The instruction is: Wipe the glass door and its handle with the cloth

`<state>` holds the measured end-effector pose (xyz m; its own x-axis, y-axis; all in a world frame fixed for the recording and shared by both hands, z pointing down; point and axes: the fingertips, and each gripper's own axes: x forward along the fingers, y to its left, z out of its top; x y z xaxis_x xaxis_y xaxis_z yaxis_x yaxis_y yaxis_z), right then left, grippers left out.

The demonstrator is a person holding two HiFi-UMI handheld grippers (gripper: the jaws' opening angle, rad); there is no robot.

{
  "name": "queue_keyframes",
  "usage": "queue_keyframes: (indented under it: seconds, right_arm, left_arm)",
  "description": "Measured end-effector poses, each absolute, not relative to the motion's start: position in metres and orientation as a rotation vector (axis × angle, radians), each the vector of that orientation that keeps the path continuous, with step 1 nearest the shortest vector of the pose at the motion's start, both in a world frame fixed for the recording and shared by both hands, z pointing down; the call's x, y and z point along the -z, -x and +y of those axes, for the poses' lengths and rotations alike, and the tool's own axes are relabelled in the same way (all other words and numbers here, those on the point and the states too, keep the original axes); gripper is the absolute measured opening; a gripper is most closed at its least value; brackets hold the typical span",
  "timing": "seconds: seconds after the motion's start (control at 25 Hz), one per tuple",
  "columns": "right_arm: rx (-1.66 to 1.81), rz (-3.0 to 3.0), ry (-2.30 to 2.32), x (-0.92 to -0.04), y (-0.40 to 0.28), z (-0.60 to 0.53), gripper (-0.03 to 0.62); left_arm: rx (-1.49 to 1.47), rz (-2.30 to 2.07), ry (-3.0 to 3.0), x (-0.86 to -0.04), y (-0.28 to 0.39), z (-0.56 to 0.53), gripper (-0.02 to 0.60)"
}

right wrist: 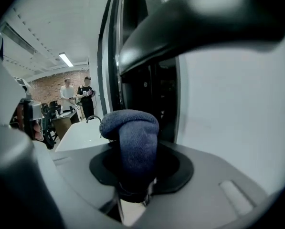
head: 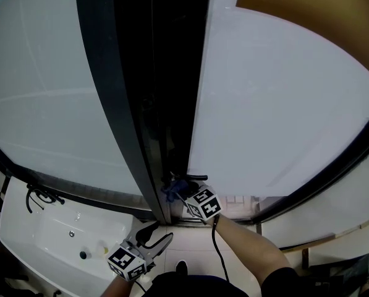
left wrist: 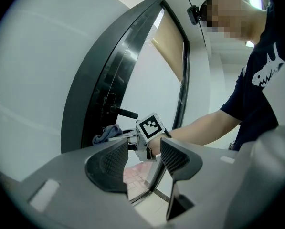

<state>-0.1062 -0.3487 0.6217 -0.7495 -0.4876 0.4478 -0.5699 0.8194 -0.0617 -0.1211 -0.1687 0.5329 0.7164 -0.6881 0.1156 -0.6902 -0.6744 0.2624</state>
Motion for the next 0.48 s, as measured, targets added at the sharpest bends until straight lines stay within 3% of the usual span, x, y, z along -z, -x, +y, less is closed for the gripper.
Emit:
queue_keyframes:
  seconds: [0.48]
  right_arm:
    - [-0.444,-2.613,-1.029,-0.599,0.026,-0.36,0.126]
  left_arm:
    - [-0.031,-1.032,-2.656,-0.527,0.105,-0.162,0.209]
